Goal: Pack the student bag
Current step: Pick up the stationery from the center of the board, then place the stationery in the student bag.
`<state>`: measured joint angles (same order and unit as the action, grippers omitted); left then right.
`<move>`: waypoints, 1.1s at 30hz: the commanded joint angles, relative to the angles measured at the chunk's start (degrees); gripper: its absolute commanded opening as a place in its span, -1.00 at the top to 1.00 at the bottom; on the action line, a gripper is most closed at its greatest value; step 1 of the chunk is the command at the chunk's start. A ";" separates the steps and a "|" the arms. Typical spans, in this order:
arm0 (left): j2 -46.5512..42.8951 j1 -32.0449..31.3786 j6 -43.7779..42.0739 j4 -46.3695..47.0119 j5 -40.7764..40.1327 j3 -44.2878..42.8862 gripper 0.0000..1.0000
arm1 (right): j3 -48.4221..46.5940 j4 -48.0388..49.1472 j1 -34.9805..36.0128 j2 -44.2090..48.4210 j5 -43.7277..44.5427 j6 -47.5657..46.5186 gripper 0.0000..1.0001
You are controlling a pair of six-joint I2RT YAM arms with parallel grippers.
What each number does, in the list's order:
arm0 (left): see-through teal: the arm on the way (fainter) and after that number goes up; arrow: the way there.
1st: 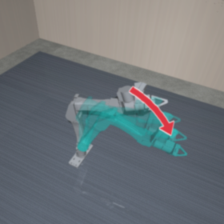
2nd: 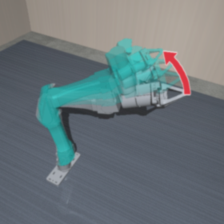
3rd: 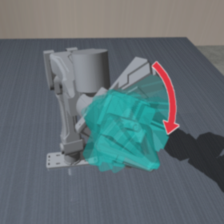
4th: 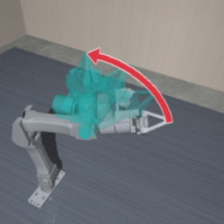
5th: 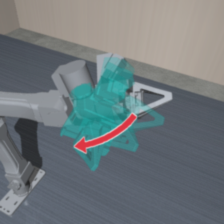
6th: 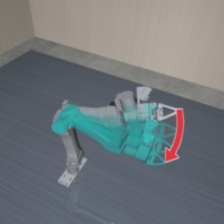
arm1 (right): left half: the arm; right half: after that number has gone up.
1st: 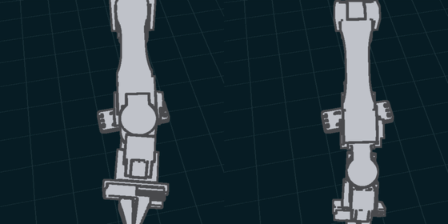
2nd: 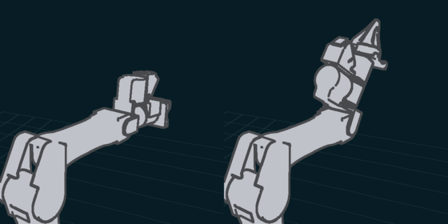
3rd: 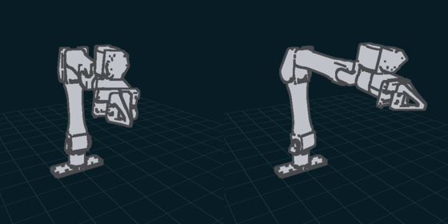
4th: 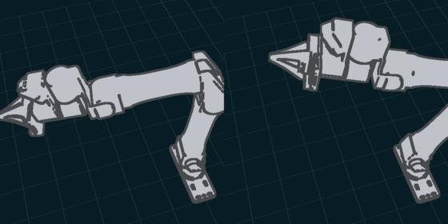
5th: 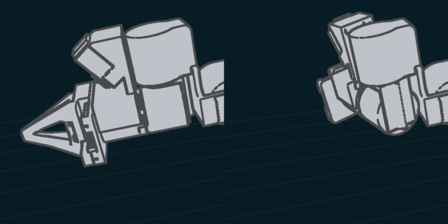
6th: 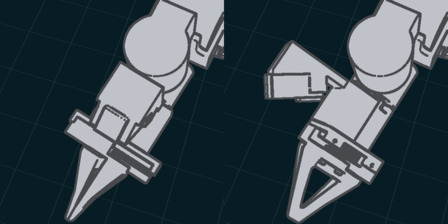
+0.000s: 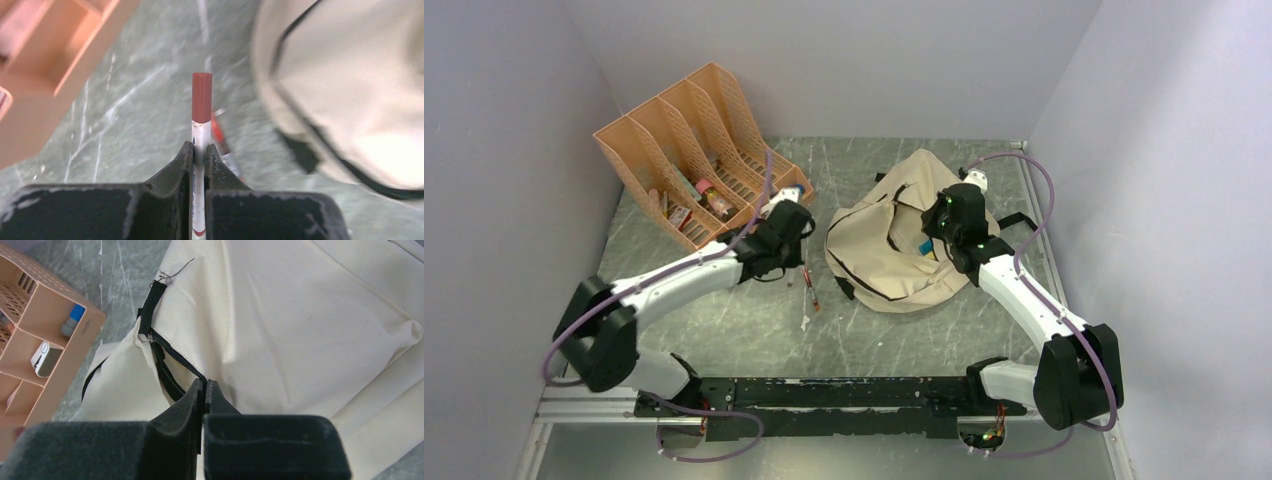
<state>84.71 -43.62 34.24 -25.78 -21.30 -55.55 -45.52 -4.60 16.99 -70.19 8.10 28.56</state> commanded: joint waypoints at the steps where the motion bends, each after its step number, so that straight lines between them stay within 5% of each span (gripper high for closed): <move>1: -8.02 -0.26 -1.16 5.52 4.84 -4.12 0.90 | 0.85 -1.51 0.32 1.09 -1.22 1.18 1.00; 10: -2.17 -1.33 5.26 24.60 23.40 -5.22 0.90 | -1.35 -3.23 0.32 0.56 -1.68 1.37 1.00; 22: 18.95 -7.87 10.57 38.90 30.98 -16.67 0.90 | -4.55 -5.06 0.32 2.47 -2.03 1.93 1.00; 33: 35.16 -8.48 13.15 40.59 31.27 -31.00 0.90 | -5.11 -5.78 0.32 2.79 -4.01 2.22 1.00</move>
<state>115.96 -52.25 46.57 12.49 8.60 -79.15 -48.86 -9.15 16.99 -69.43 6.57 29.65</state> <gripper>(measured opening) 0.090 0.026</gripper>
